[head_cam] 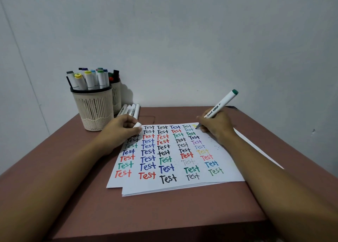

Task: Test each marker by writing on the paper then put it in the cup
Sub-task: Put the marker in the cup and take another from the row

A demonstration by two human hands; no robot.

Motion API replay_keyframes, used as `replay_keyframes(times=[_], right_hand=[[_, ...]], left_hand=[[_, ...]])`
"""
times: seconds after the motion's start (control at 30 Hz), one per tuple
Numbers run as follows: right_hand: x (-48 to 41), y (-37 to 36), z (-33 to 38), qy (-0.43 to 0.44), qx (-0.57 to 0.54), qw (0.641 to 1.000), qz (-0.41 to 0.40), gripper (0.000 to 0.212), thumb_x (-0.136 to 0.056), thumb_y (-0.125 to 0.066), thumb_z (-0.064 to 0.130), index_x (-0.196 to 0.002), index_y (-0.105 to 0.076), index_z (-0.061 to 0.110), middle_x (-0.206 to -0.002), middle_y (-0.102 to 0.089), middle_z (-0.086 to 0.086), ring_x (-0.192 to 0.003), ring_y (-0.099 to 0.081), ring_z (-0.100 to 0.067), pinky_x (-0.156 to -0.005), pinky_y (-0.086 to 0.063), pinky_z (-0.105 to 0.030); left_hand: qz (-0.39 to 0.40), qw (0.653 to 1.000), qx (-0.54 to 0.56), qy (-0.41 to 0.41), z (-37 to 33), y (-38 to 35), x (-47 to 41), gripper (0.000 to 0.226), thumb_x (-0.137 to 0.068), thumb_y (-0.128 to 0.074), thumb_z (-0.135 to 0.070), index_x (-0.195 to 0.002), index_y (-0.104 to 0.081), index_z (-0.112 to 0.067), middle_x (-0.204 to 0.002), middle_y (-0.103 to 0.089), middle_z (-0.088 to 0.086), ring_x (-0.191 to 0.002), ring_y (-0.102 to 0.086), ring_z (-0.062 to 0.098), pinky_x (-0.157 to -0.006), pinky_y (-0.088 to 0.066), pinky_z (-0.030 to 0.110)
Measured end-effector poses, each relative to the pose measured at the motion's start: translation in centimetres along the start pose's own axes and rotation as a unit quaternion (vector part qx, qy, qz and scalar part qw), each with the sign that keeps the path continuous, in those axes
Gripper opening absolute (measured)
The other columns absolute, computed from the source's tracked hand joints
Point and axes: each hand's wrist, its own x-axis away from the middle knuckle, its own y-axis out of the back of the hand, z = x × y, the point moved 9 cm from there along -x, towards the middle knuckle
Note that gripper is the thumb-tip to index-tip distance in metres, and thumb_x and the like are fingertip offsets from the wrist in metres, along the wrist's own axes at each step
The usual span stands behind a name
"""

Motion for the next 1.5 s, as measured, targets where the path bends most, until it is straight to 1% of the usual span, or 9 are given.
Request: replay_keyframes(times=[0.1,0.23,0.37,0.53,0.7,0.8,1.17,1.33,1.5], right_hand=[[0.0,0.0,0.0,0.001,0.011,1.0,-0.005,0.022,-0.082,-0.066,-0.002,-0.067,-0.053,0.009,-0.061,-0.058,-0.014,-0.052,-0.054,-0.023,-0.055,-0.05,-0.03],[0.1,0.4,0.1,0.006,0.043,0.998,-0.035,0.019,-0.081,-0.062,-0.002,-0.067,-0.054,0.008,-0.06,-0.058,-0.013,-0.047,-0.052,-0.018,-0.053,-0.047,-0.03],[0.1,0.5,0.1,0.002,0.015,1.0,-0.026,0.022,-0.082,-0.064,-0.002,-0.066,-0.053,0.008,-0.057,-0.057,-0.01,-0.044,-0.05,-0.017,-0.053,-0.047,-0.03],[0.3,0.2,0.2,-0.003,0.033,0.999,-0.016,0.021,-0.079,-0.063,-0.003,-0.066,-0.052,0.009,-0.062,-0.056,-0.016,-0.049,-0.051,-0.022,-0.053,-0.045,-0.031],[0.4,0.3,0.3,-0.01,0.053,0.998,-0.017,0.019,-0.077,-0.061,-0.001,-0.066,-0.049,0.008,-0.057,-0.054,-0.013,-0.045,-0.046,-0.019,-0.047,-0.04,-0.025],[0.2,0.7,0.1,-0.013,0.024,0.999,-0.033,0.016,-0.077,-0.06,-0.003,-0.066,-0.051,0.007,-0.062,-0.057,-0.019,-0.048,-0.05,-0.022,-0.049,-0.042,-0.027],[0.4,0.6,0.4,0.0,0.038,0.999,-0.032,0.022,-0.077,-0.06,-0.004,-0.063,-0.051,0.01,-0.054,-0.054,-0.01,-0.046,-0.049,-0.02,-0.057,-0.043,-0.033],[0.4,0.6,0.3,-0.007,0.057,0.998,-0.039,0.019,-0.076,-0.061,0.001,-0.064,-0.049,0.011,-0.056,-0.056,-0.01,-0.049,-0.049,-0.022,-0.053,-0.042,-0.03],[0.2,1.0,0.2,0.0,0.055,0.997,-0.061,0.014,-0.078,-0.061,0.001,-0.071,-0.052,0.009,-0.065,-0.057,-0.011,-0.049,-0.054,-0.016,-0.05,-0.044,-0.026]], left_hand=[[0.001,1.0,0.002,0.003,0.0,0.0,0.0,0.016,-0.084,-0.067,-0.015,-0.098,-0.059,-0.014,-0.085,-0.063,-0.002,-0.074,-0.06,0.005,-0.056,-0.043,0.009],[0.004,1.0,0.003,0.01,0.1,-0.1,0.0,0.019,-0.084,-0.067,-0.014,-0.101,-0.06,-0.011,-0.088,-0.065,0.001,-0.078,-0.061,0.008,-0.064,-0.046,0.016],[0.004,1.0,0.001,0.007,0.1,-0.1,0.0,0.019,-0.084,-0.067,-0.014,-0.101,-0.06,-0.012,-0.087,-0.064,-0.001,-0.078,-0.061,0.007,-0.063,-0.045,0.016],[0.007,1.0,0.007,0.006,0.2,-0.2,0.0,0.019,-0.084,-0.067,-0.014,-0.101,-0.06,-0.011,-0.085,-0.065,-0.001,-0.078,-0.061,0.009,-0.065,-0.044,0.018],[0.01,1.0,0.007,0.009,0.2,-0.2,0.0,0.016,-0.084,-0.067,-0.014,-0.098,-0.06,-0.013,-0.085,-0.064,-0.001,-0.079,-0.061,0.011,-0.066,-0.045,0.019],[0.008,1.0,0.001,0.007,0.1,-0.2,0.1,0.015,-0.084,-0.067,-0.014,-0.097,-0.059,-0.014,-0.085,-0.063,-0.002,-0.077,-0.06,0.007,-0.063,-0.043,0.016],[0.009,1.0,0.001,0.007,-0.2,-0.2,0.3,0.016,-0.085,-0.066,-0.014,-0.099,-0.059,-0.013,-0.085,-0.063,-0.002,-0.076,-0.059,0.007,-0.062,-0.043,0.015],[0.013,1.0,0.002,0.006,-0.2,-0.3,0.2,0.014,-0.085,-0.066,-0.015,-0.097,-0.059,-0.015,-0.085,-0.064,-0.003,-0.078,-0.06,0.008,-0.062,-0.043,0.015],[0.006,1.0,0.004,0.003,-0.2,-0.3,0.2,0.015,-0.085,-0.066,-0.012,-0.097,-0.059,-0.013,-0.081,-0.062,-0.004,-0.072,-0.058,0.003,-0.054,-0.042,0.006]])
